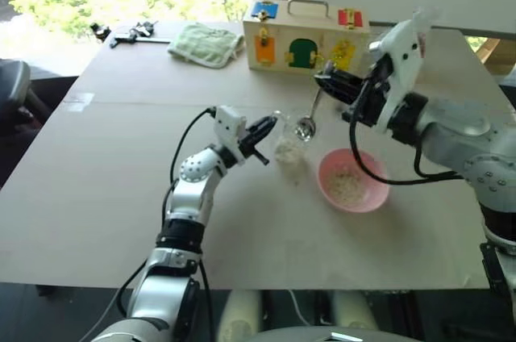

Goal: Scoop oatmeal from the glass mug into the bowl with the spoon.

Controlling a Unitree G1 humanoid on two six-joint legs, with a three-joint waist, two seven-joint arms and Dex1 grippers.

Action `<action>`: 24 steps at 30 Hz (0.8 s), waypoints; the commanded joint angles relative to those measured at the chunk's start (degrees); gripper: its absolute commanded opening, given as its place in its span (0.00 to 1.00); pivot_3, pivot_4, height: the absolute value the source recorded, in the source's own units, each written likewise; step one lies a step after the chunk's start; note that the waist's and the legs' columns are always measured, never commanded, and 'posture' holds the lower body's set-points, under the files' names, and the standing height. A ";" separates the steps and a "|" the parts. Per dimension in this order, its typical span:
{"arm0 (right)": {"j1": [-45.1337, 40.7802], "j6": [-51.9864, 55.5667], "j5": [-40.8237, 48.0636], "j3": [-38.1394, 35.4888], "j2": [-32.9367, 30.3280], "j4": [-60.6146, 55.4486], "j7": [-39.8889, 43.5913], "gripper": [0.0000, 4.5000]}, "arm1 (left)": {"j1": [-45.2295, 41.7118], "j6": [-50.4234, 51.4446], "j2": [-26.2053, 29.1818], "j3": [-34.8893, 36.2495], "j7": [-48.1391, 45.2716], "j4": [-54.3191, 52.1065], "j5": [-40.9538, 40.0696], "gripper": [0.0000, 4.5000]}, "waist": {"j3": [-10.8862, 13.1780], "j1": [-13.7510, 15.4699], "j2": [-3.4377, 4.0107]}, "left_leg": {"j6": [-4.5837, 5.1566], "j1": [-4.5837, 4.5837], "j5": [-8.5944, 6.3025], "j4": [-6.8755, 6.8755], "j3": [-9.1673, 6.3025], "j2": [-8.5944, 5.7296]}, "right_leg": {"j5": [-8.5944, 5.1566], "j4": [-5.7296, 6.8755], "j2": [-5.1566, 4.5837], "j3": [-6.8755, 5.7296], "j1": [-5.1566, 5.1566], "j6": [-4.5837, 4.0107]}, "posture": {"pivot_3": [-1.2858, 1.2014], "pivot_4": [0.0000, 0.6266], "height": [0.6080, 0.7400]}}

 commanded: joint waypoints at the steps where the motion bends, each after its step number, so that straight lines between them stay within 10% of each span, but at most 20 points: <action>1: 0.95 -3.38 -5.85 0.14 1.03 -2.28 2.10 0.00 | -1.21 0.23 -0.25 -0.16 -0.09 -2.26 -0.07 0.00 | 0.00 0.04 -0.01 | 0.00 -0.01 0.00 0.00 -0.01 -0.01 | 0.00 -0.01 0.00 -0.01 0.00 0.00 | 0.52 0.24 1.00; 10: 5.76 -5.13 -15.16 3.35 6.05 -1.67 5.82 0.00 | -2.20 0.18 -0.96 -0.11 -0.29 -0.81 0.33 0.00 | 0.01 -0.08 0.00 | -0.01 -0.01 0.01 0.01 -0.03 -0.10 | 0.00 -0.01 0.01 -0.04 0.00 0.01 | 0.52 0.24 1.00; 24: 3.34 12.10 0.45 -13.23 19.55 1.77 -3.95 0.00 | -1.07 -0.96 -1.57 0.08 -0.54 -0.24 0.46 0.00 | 0.02 -0.10 0.02 | -0.02 -0.01 0.01 0.02 -0.05 -0.09 | 0.00 0.01 0.00 -0.07 0.01 0.00 | 0.52 0.24 1.00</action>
